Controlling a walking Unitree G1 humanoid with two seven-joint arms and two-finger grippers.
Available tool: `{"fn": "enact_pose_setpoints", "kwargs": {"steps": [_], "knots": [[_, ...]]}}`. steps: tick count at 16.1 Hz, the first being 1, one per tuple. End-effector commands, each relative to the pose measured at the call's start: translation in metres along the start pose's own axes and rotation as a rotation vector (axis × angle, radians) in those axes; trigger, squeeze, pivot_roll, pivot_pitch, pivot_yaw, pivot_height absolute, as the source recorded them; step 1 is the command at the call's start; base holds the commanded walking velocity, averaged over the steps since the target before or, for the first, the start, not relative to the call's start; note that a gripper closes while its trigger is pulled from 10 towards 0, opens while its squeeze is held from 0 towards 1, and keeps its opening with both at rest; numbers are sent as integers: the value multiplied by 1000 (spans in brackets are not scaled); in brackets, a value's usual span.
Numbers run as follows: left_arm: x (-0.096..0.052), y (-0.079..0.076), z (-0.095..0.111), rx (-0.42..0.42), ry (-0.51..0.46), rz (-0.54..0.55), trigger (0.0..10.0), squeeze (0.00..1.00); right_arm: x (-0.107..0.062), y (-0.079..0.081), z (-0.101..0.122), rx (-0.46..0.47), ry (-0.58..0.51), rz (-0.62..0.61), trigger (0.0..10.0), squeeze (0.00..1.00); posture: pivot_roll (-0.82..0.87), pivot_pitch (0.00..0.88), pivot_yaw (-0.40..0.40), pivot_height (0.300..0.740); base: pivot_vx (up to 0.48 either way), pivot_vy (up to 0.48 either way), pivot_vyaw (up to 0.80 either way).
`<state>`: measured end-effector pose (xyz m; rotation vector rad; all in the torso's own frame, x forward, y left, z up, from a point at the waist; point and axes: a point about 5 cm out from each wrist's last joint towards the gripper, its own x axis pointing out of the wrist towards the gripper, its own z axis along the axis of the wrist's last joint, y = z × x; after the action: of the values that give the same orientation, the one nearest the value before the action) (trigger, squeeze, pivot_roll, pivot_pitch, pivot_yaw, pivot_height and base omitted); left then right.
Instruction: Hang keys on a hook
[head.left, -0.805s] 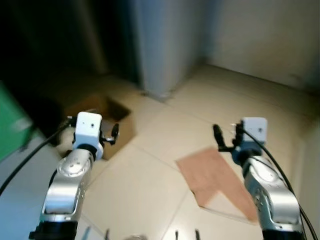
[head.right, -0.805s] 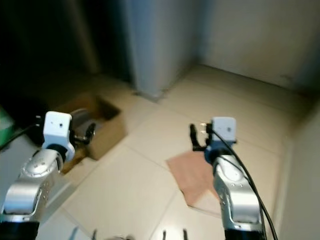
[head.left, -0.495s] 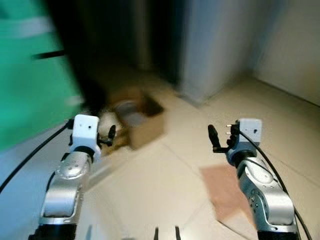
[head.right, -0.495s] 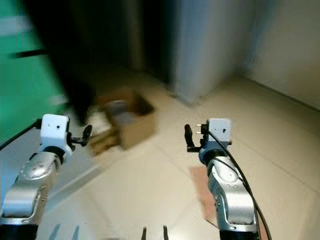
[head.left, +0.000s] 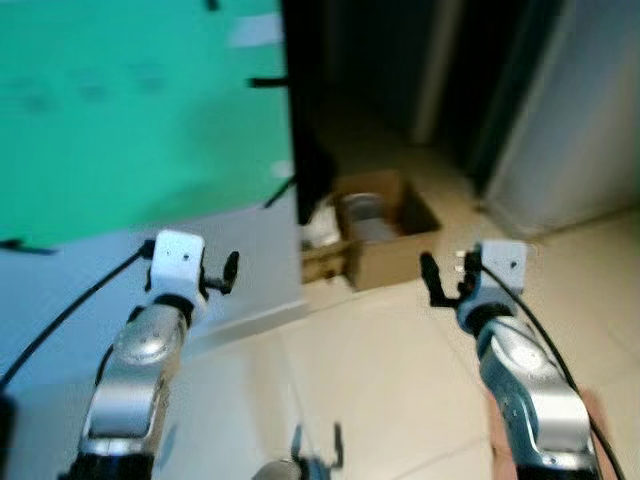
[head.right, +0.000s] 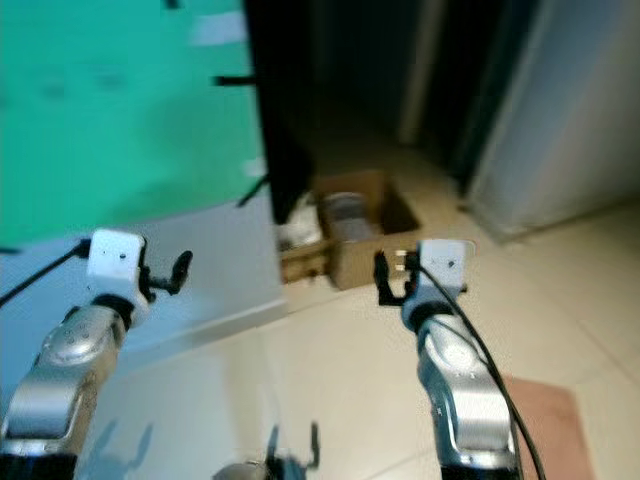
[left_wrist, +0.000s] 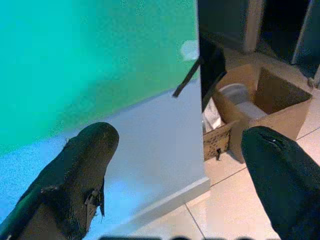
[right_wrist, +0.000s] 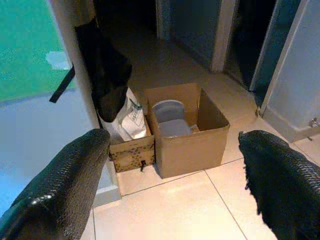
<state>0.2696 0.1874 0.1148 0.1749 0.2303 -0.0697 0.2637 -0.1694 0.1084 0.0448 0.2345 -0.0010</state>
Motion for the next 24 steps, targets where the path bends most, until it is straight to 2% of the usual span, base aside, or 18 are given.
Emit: {"fn": "enact_pose_setpoints", "kwargs": {"steps": [1,3,6,10,20,24], "knots": [[0,1,6,9,-28,-4,10000,0,2,1,3,-2,-13,3,10000,1000,-102,0,12,740,0,0,0],[0,4,5,9,-24,-2,10000,0,5,6,-2,-62,31,14,10000,1000,-103,0,15,740,0,0,0],[0,1,9,4,-38,-5,10000,0,5,-1,-1,-60,20,-34,10000,1000,-108,0,14,740,210,0,0],[1,0,11,6,-45,-15,10000,0,7,-1,1,-55,9,-40,10000,1000,-106,0,18,740,369,0,0],[6,2,17,15,-51,-13,10000,0,15,-3,7,-57,-12,-63,10000,1000,-110,0,38,740,384,0,800],[6,6,17,11,-53,2,10000,0,18,-4,8,-84,-20,-91,10000,1000,-106,0,31,740,391,0,0]]}}
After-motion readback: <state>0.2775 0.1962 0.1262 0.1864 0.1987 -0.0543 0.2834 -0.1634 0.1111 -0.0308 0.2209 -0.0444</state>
